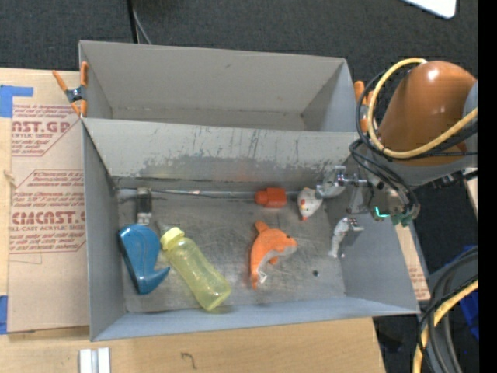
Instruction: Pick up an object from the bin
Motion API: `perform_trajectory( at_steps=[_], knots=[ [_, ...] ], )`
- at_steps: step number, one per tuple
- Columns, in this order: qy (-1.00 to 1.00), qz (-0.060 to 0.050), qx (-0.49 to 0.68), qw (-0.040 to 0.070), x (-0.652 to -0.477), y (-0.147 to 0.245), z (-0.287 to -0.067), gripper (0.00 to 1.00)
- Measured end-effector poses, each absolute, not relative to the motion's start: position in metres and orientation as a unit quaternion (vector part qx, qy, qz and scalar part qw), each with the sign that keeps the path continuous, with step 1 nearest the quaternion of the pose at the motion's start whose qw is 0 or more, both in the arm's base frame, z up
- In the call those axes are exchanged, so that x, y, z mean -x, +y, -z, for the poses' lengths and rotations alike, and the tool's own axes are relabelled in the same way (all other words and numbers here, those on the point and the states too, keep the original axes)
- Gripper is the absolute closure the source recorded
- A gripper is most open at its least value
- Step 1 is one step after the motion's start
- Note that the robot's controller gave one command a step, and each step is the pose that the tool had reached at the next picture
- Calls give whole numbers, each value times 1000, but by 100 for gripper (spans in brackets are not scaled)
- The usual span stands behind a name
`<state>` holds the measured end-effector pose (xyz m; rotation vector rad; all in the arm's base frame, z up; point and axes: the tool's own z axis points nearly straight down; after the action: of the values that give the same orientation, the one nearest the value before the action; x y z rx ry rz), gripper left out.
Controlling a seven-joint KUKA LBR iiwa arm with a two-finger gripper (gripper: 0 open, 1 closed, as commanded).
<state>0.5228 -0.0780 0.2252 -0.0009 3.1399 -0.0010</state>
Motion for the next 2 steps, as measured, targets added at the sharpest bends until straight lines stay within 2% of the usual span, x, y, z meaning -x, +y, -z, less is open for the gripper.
perform_trajectory(
  at_steps=[1,2],
  knots=[
    [1000,0,0,1,-523,-78,-225,0],
    [999,0,33,0,-538,-55,-186,0]
  ],
)
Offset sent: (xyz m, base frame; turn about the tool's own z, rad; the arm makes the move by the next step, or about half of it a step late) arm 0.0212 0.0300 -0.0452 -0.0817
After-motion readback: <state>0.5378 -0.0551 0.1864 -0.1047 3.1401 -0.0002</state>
